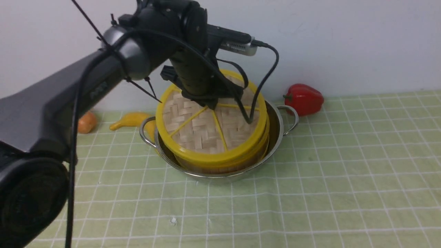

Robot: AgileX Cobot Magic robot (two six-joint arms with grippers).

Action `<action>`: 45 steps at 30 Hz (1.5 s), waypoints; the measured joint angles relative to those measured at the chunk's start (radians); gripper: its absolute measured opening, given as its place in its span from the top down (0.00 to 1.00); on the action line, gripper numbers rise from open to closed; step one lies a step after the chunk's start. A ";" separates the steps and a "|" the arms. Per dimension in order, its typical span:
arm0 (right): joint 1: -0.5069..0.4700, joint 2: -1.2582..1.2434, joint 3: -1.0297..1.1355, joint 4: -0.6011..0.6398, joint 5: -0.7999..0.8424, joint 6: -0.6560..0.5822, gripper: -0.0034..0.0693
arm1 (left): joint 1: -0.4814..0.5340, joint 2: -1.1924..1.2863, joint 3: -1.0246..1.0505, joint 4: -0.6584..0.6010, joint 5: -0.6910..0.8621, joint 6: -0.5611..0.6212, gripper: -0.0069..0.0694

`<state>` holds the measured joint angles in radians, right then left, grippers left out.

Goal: Place the steamer in the pot on the green tablecloth, and put the lid on the steamer.
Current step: 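Place the yellow bamboo steamer lid onto the steamer in the pot with the left gripper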

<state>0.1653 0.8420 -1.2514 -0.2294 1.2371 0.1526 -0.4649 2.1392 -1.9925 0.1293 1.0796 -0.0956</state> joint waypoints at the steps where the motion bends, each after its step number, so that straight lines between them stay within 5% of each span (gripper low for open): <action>1: 0.000 0.000 0.000 0.000 0.000 0.000 0.62 | -0.002 0.019 -0.014 0.001 -0.012 0.000 0.76; 45: 0.000 0.000 0.000 0.000 0.000 0.000 0.62 | -0.003 0.129 -0.106 0.062 -0.019 -0.061 0.76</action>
<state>0.1653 0.8420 -1.2514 -0.2294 1.2371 0.1526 -0.4680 2.2677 -2.0986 0.1909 1.0609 -0.1570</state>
